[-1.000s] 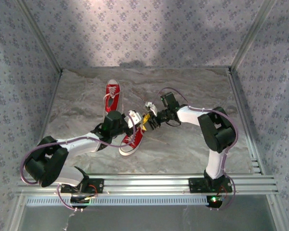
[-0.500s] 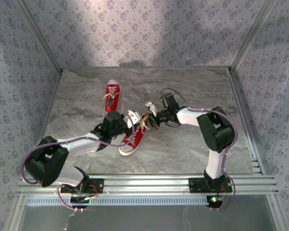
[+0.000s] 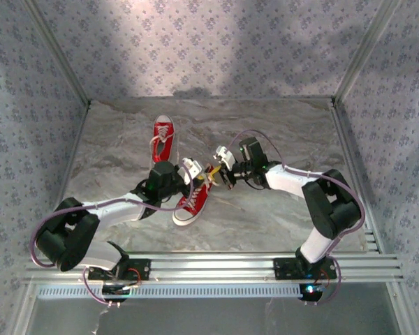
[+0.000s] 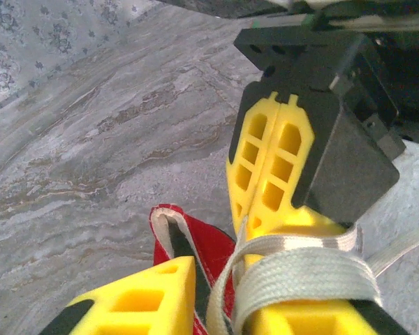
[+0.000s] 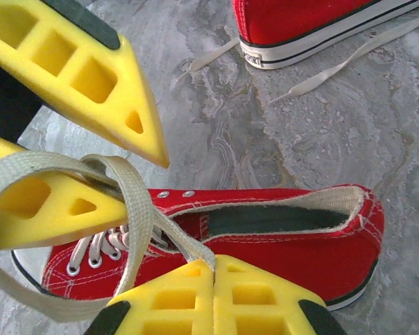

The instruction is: Tie the shoes

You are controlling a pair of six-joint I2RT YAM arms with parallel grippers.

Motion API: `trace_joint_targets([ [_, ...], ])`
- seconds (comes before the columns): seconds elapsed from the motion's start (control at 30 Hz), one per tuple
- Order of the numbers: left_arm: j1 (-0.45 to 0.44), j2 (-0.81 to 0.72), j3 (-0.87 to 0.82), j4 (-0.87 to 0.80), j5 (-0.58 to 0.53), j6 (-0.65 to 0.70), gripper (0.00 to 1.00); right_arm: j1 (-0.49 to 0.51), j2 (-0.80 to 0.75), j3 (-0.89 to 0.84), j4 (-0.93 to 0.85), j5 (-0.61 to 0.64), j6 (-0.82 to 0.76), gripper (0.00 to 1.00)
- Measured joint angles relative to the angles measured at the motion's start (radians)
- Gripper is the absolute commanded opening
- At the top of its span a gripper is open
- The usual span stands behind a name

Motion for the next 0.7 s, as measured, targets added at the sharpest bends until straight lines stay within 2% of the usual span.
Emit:
trace_joint_targets([
  [0.23, 0.000, 0.000, -0.001, 0.031, 0.004, -0.045, 0.35, 0.023, -0.032, -0.004, -0.003, 0.028, 0.003, 0.00],
  [0.7, 0.000, 0.000, -0.047, 0.162, 0.038, -0.163, 0.35, 0.042, -0.036, -0.018, -0.004, 0.072, 0.010, 0.00],
])
